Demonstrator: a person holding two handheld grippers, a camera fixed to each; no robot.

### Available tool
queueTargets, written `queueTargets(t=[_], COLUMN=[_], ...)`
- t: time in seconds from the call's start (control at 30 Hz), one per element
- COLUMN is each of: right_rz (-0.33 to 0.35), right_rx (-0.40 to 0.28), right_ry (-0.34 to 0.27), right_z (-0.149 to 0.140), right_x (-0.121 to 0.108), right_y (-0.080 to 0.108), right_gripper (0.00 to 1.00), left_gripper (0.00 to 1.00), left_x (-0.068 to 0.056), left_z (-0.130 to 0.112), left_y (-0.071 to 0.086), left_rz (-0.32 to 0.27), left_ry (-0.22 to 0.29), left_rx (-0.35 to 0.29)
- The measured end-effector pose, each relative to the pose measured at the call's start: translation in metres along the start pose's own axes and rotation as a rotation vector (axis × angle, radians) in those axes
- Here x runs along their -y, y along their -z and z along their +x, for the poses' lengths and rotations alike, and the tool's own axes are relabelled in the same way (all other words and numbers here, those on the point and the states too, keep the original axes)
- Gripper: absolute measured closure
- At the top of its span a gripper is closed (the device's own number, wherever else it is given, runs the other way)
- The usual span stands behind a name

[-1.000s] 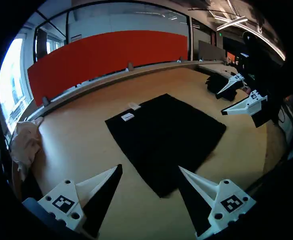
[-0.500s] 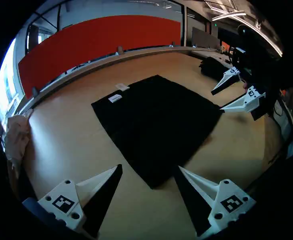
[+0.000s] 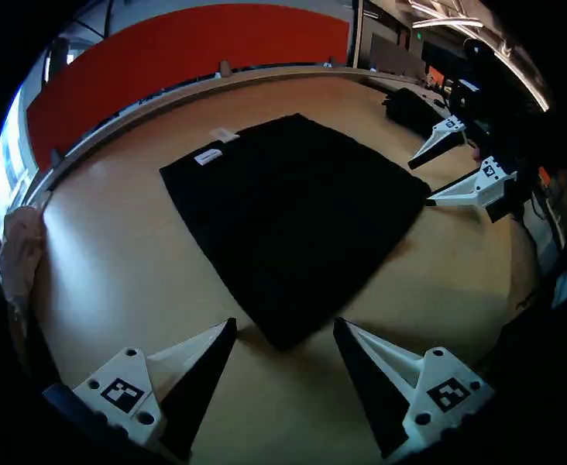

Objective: Fold towel

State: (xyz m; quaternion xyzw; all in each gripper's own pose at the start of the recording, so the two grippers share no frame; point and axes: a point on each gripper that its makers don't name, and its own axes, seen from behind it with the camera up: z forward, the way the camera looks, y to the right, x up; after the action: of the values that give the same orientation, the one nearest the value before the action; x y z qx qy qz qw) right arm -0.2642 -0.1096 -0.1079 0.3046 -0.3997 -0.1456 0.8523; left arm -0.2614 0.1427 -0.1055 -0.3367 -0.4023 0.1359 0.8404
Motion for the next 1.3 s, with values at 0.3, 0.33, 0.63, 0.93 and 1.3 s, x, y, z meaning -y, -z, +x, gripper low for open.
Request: queueTargets(t=[0.3,0.33,0.63,0.93,1.3], right_rz=[0.025,0.028,0.048,0.062,0.057], right_rx=[0.008,0.008,0.009,0.014,0.017], right_ry=[0.006,0.003,0.011,0.026,0.011], right_z=[-0.0046,-0.0049,-0.006,-0.0045,-0.0036], right_x=[0.0027,0.0029,0.0039,0.0068,0.0077], right_y=[-0.0012,-0.0011,-0.0008,-0.0012,-0.0022], right_gripper=[0.06,0.07,0.27,0.51,0.75], left_gripper=[0.08,0.07,0.14,0.25,0.76], left_x=[-0.0015,-0.0017,0.0004,0.0004,-0.0001], left_z=[-0.0008,-0.0013,-0.0015,-0.0017,-0.0007], left_y=[-0.0014,-0.0015,-0.0015,-0.0007,-0.0002], left_rz=[-0.001,0.001,0.024,0.037,0.061], left_ry=[-0.004,-0.009,-0.005,0.005,0.028], left_rx=[0.009,0.011,0.018,0.03,0.046])
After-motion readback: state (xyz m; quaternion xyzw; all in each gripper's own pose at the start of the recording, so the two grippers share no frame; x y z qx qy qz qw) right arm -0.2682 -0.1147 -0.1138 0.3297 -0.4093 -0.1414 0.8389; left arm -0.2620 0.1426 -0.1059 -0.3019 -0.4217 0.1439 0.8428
